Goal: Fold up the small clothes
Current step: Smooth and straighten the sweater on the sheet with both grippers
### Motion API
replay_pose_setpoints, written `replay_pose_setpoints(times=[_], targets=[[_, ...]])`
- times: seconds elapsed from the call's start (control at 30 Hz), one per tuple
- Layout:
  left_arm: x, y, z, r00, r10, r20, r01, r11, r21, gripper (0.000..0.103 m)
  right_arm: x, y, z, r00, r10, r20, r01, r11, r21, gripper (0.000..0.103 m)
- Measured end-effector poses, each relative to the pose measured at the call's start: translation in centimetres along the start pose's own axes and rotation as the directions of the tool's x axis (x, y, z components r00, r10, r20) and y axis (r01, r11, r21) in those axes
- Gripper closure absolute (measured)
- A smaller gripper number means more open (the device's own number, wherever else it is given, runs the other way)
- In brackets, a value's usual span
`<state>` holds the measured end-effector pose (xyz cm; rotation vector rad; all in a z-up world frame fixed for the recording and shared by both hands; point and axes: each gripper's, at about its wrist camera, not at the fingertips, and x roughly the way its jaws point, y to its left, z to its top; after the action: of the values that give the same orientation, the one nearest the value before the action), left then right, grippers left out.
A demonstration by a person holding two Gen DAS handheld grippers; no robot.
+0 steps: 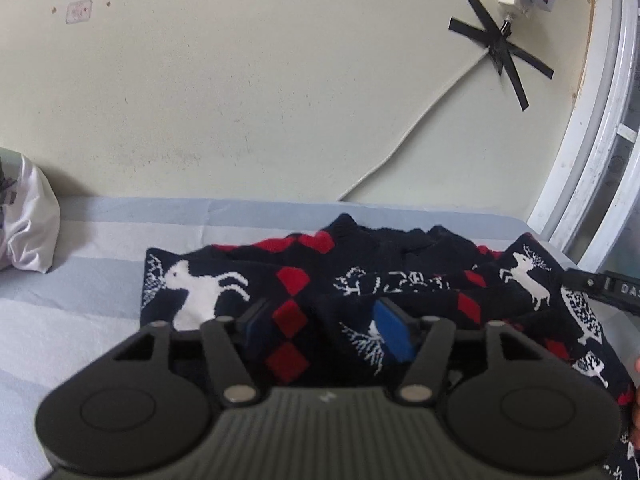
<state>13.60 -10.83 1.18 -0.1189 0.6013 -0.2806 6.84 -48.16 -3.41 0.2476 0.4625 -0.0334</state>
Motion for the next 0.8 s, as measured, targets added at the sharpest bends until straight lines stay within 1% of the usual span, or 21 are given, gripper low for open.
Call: replay_pose_setpoints(times=[0.07,0.1,0.17,0.23,0.3,0.37,0.43,0.5,0.53,0.63,0.73,0.8], targets=[[-1.4,0.3,-0.2,0.997,-0.045,0.07,0.046,0.999,-0.006,0.036,-2.3,-0.8,-0.6,0.998,0.056,-0.01,-0.055,0.996,0.069,0.038],[-2.1,0.6,-0.2,0.993,-0.065,0.099,0.067,0.998,-0.011,0.032,-3.7,-1.0,-1.3,0.996,0.088,-0.022,-0.086,0.993,0.085,0.038],[-2.7,0.7,-0.2,0.99,-0.065,0.128,0.068,0.998,-0.018,0.023,-6.4,-0.8,-2.5,0.988,0.146,-0.056,-0.142,0.987,0.075,0.038],[-2.1,0.4,0.1,0.995,-0.049,0.088,0.05,0.999,-0.01,0.024,-8.9,-0.4,-4.0,0.978,0.191,-0.086,-0.189,0.981,0.031,0.038],[-1.7,-0.3,0.2,0.999,-0.026,0.028,0.026,0.999,0.023,0.033,-10.9,-0.1,-5.3,0.969,0.212,-0.127,-0.215,0.976,-0.011,0.038],[-2.6,-0.8,-0.4,1.0,-0.028,-0.005,0.028,0.998,0.051,0.035,-12.1,-0.3,-6.8,0.97,0.168,-0.176,-0.177,0.983,-0.039,0.037],[-4.9,-0.6,-1.7,0.998,-0.063,-0.003,0.063,0.996,0.057,0.033,-13.8,-1.3,-8.4,0.977,0.153,-0.149,-0.163,0.985,-0.062,0.037],[-7.7,0.0,-3.3,0.995,-0.1,-0.02,0.101,0.993,0.064,0.032,-15.5,-2.3,-9.3,0.977,0.159,-0.146,-0.168,0.984,-0.056,0.038],[-9.2,0.3,-4.1,0.994,-0.107,-0.029,0.109,0.992,0.062,0.032,-16.3,-2.7,-9.6,0.975,0.166,-0.148,-0.175,0.983,-0.053,0.038],[-13.7,1.8,-6.2,0.988,-0.145,-0.061,0.147,0.989,0.034,0.03,-19.3,-4.6,-10.3,0.979,0.17,-0.116,-0.176,0.983,-0.049,0.038],[-18.3,3.2,-8.6,0.981,-0.177,-0.085,0.178,0.984,0.006,0.025,-22.6,-7.2,-11.0,0.99,0.122,-0.065,-0.124,0.992,-0.032,0.038],[-21.1,4.0,-10.4,0.971,-0.219,-0.1,0.217,0.976,-0.03,0.02,-24.7,-9.0,-11.6,0.993,0.118,-0.017,-0.119,0.993,-0.008,0.038]])
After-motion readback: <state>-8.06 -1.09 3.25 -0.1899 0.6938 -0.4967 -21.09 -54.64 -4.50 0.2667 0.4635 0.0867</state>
